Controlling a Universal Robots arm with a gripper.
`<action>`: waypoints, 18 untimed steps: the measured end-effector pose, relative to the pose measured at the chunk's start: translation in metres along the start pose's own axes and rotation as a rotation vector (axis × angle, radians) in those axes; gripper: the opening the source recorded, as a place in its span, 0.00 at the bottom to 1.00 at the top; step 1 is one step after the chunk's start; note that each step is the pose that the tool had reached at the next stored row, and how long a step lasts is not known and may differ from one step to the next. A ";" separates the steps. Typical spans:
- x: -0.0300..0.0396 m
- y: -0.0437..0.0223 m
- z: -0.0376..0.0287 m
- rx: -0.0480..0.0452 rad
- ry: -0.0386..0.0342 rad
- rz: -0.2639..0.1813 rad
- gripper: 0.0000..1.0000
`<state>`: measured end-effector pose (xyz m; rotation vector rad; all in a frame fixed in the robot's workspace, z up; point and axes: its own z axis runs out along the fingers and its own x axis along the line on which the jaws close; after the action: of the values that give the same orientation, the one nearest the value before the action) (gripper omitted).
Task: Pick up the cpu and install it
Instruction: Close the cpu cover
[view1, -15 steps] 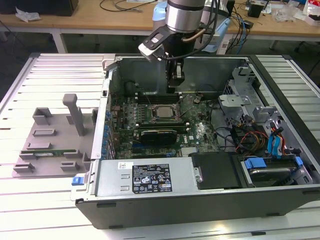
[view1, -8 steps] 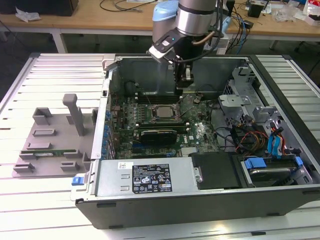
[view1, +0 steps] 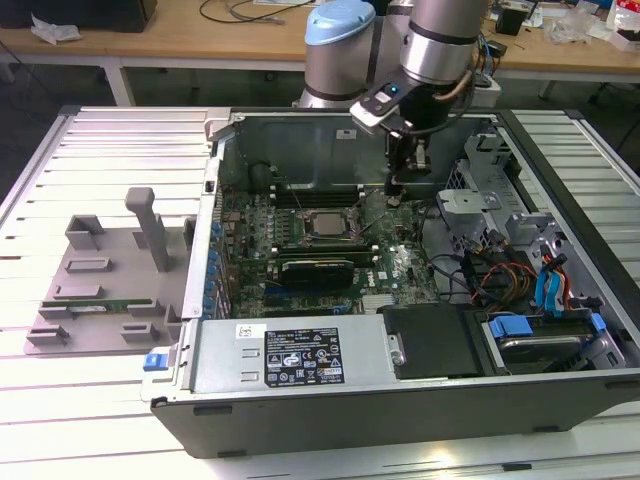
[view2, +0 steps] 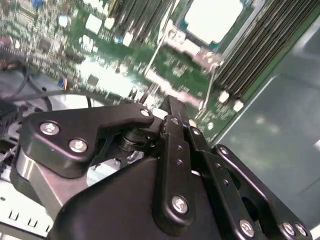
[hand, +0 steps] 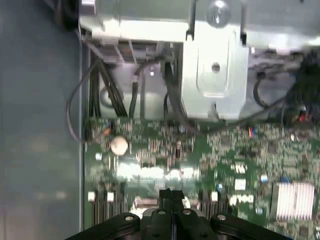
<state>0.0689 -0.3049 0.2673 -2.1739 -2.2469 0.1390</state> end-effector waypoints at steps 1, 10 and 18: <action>0.0008 0.0069 0.0026 0.0018 0.0000 0.000 0.11; 0.0057 -0.0170 0.0190 -0.0001 0.0000 0.000 0.11; 0.0065 -0.0396 0.0206 -0.0029 -0.0001 0.000 0.11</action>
<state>0.0277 -0.3008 0.2493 -2.1749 -2.2491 0.1359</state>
